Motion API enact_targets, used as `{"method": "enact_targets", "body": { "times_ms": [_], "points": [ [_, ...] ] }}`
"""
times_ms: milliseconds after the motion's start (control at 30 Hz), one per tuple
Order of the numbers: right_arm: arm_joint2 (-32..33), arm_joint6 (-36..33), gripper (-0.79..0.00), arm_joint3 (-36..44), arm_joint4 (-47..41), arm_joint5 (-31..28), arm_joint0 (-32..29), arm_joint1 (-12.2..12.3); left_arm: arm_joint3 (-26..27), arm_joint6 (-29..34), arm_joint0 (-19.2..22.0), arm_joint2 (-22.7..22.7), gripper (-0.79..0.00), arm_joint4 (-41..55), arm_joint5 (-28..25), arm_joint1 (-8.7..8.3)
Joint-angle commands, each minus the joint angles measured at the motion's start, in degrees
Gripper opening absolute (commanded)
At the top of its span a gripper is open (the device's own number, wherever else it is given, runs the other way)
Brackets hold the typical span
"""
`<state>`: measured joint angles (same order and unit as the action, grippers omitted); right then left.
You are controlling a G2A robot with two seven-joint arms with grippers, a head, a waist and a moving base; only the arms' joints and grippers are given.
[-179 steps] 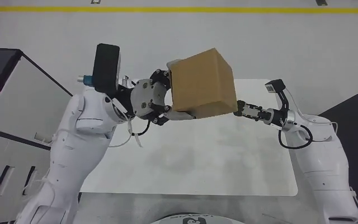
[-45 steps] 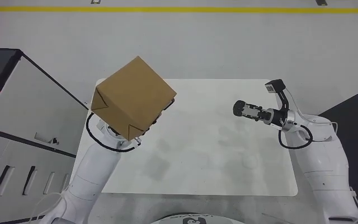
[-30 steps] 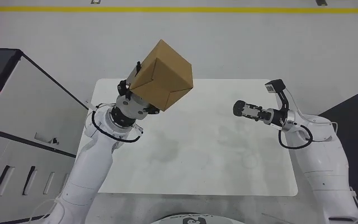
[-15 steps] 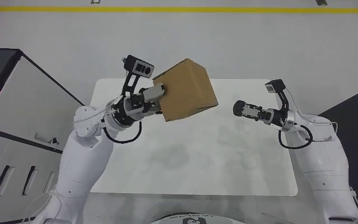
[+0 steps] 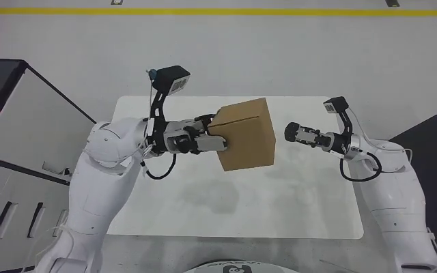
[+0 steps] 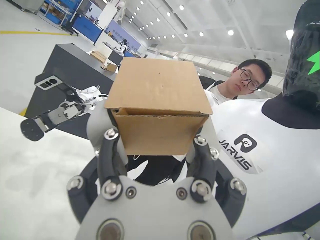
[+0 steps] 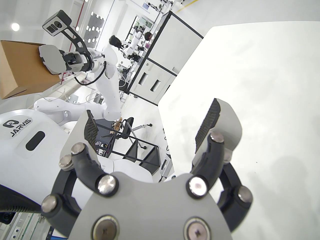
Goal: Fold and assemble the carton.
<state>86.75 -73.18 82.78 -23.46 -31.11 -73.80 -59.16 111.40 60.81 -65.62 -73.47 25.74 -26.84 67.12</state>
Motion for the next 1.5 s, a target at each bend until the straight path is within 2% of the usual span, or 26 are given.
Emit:
{"method": "enact_targets", "body": {
  "times_ms": [0, 133, 433, 567, 667, 933, 967, 1100, 1267, 1467],
  "points": [
    [0.00, 0.00, 0.000, 0.00, 0.00, 0.00, 0.00, 0.00, -0.23, -1.63, 0.17, -0.58, -0.785, -3.33, -4.28, 0.02],
    [0.00, 0.00, 0.000, 0.00, 0.00, 0.00, 0.00, 0.00, -1.09, -3.23, 2.33, -2.71, -0.785, -12.94, -16.98, -0.01],
    [0.00, 0.00, 0.000, 0.00, 0.00, 0.00, 0.00, 0.00, 0.51, -14.53, 5.06, -5.06, -0.785, -36.69, -31.16, -0.63],
    [0.00, 0.00, 0.000, 0.00, 0.00, 0.00, 0.00, 0.00, 4.10, -19.02, 6.83, -6.01, -0.785, -45.35, -31.16, -0.65],
    [0.00, 0.00, 0.000, 0.00, 0.00, 0.00, 0.00, 0.00, 5.67, -25.89, 7.28, -6.88, -0.785, -51.37, -31.16, -0.62],
    [0.00, 0.00, 0.000, 0.00, 0.00, 0.00, 0.00, 0.00, 6.35, -25.11, 7.44, -6.80, -0.785, -52.49, -31.16, -0.68],
    [0.00, 0.00, 0.000, 0.00, 0.00, 0.00, 0.00, 0.00, 8.67, -22.46, 8.01, -6.71, -0.785, -57.32, -31.16, -0.96],
    [0.00, 0.00, 0.000, 0.00, 0.00, 0.00, 0.00, 0.00, 10.08, -28.07, 8.03, -7.54, -0.785, -67.96, -31.16, -1.28],
    [0.00, 0.00, 0.000, 0.00, 0.00, 0.00, 0.00, 0.00, 7.98, -41.93, 7.94, -6.82, -0.785, -82.41, -31.16, -2.06],
    [0.00, 0.00, 0.000, 0.00, 0.00, 0.00, 0.00, 0.00, 5.83, -64.27, 8.24, -5.83, -0.785, -97.11, -31.16, -3.43]
  ]
}}
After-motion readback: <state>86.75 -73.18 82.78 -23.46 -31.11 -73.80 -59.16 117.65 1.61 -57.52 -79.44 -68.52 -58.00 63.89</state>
